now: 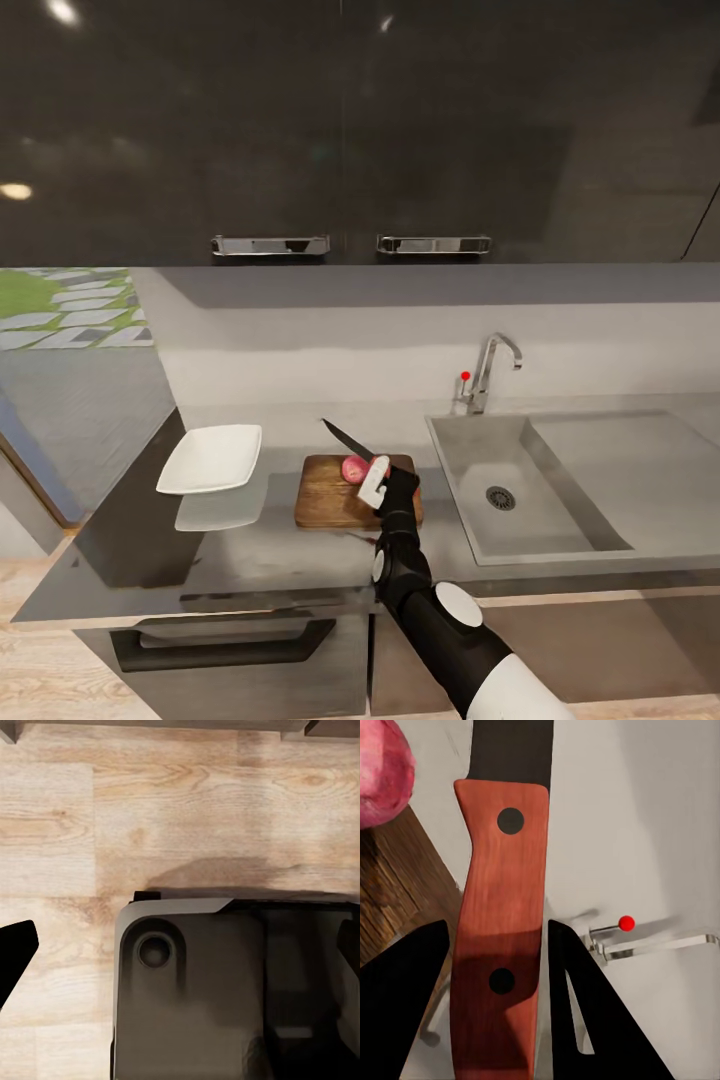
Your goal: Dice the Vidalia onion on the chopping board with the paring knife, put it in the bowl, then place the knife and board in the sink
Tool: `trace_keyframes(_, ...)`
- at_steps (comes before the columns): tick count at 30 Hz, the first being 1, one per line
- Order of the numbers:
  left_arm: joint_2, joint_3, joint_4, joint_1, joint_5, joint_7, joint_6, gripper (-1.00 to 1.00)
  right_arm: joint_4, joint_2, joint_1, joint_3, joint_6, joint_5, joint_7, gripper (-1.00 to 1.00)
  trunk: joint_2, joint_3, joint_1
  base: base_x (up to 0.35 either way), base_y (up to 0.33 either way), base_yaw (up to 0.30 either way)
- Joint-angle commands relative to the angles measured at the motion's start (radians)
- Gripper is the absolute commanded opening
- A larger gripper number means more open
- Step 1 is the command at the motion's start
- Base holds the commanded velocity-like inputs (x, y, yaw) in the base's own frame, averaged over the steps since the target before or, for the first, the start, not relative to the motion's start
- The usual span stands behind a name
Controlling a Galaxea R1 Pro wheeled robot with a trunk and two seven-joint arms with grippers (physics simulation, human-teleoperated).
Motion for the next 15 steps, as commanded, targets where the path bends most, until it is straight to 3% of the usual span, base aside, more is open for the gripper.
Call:
trace_keyframes(1,0.001,-0.008,0.001,-0.001,0.01,-0.002,-0.003,1.0,0.0,0.0,-0.001,-0.001,0.008,0.006,-0.001,-1.0,-0.002,-0.002,0.001,0.163,0.0,0.0)
trace_keyframes(6,0.001,-0.008,0.001,-0.001,0.01,-0.002,-0.003,1.0,0.001,0.0,-0.001,-0.003,0.008,0.006,-0.001,-1.0,-0.002,-0.002,0.001,0.162,0.0,0.0)
trace_keyframes(15,0.001,-0.008,0.001,-0.001,0.01,-0.002,-0.003,1.0,0.044,0.0,-0.001,-0.003,0.008,0.006,0.002,-1.0,-0.002,-0.002,0.001,0.017,0.0,0.0)
